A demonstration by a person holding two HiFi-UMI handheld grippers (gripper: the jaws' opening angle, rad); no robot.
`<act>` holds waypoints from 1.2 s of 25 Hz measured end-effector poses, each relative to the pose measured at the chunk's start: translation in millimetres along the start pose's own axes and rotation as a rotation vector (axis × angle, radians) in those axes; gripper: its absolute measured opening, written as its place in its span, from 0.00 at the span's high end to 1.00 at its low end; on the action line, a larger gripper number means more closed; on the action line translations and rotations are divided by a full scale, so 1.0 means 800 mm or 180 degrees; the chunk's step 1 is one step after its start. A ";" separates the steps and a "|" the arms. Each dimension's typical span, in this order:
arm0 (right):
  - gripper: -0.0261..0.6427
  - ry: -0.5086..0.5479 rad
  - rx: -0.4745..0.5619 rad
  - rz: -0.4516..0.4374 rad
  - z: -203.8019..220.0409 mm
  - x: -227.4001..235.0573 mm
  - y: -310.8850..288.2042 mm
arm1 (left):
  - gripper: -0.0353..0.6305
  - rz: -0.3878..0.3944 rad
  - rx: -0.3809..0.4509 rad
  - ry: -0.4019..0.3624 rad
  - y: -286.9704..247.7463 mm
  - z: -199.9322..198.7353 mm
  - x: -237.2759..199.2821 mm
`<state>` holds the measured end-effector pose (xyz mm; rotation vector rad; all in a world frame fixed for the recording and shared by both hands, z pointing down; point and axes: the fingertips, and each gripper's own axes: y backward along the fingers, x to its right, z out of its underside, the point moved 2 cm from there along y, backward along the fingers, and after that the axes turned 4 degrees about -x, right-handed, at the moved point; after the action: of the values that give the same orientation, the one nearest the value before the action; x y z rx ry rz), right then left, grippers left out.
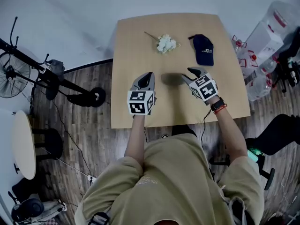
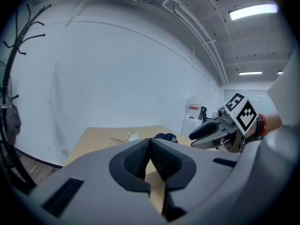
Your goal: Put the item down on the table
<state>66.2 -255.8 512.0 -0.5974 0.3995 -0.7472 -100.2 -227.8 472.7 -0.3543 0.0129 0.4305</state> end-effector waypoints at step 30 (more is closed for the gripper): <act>0.89 -0.1226 0.0989 0.0864 -0.035 0.011 0.053 | 0.91 -0.0166 0.0171 -0.0046 0.010 -0.018 -0.016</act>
<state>79.2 -247.6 462.3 -0.3715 0.0037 -0.4083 -113.9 -230.9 457.4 -0.2980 0.0012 0.3805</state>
